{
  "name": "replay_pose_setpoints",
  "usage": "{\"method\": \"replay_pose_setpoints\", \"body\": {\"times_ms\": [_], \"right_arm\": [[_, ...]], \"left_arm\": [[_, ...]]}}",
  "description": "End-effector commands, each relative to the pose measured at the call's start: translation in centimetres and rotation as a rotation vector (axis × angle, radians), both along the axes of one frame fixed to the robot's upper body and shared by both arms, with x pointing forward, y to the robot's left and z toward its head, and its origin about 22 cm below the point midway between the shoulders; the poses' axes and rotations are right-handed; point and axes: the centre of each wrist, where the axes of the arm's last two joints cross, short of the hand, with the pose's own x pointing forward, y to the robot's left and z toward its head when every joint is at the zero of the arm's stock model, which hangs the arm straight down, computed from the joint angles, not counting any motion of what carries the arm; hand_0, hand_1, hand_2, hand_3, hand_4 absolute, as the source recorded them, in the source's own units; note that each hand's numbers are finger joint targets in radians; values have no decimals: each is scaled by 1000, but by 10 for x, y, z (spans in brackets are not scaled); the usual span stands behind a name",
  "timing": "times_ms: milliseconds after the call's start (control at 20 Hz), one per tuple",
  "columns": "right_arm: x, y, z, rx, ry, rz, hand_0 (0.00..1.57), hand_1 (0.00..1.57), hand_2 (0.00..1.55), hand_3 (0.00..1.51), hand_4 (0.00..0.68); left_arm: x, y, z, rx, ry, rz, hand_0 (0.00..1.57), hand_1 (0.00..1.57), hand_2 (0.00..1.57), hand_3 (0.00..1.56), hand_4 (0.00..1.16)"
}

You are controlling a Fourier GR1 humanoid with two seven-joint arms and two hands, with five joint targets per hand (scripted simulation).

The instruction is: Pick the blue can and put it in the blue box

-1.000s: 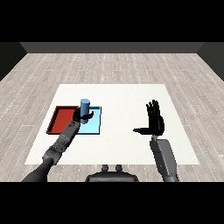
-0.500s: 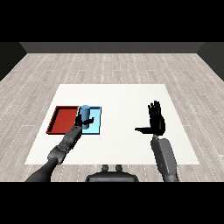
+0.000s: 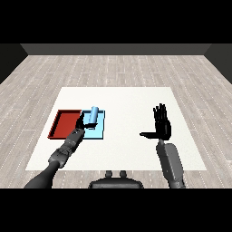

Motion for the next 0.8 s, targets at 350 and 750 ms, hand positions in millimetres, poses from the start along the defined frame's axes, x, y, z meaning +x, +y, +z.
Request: {"method": "replay_pose_setpoints", "body": {"times_ms": [350,750], "right_arm": [[-7,1,-1,-55,0,16,0,0,0,0,0],[-14,-10,-23,-128,68,56,0,0,0,0,0]], "left_arm": [[38,-32,70,-222,-723,-250,0,0,0,0,0],[-10,-37,37,-582,-801,-598,0,0,0,0,0]]}}
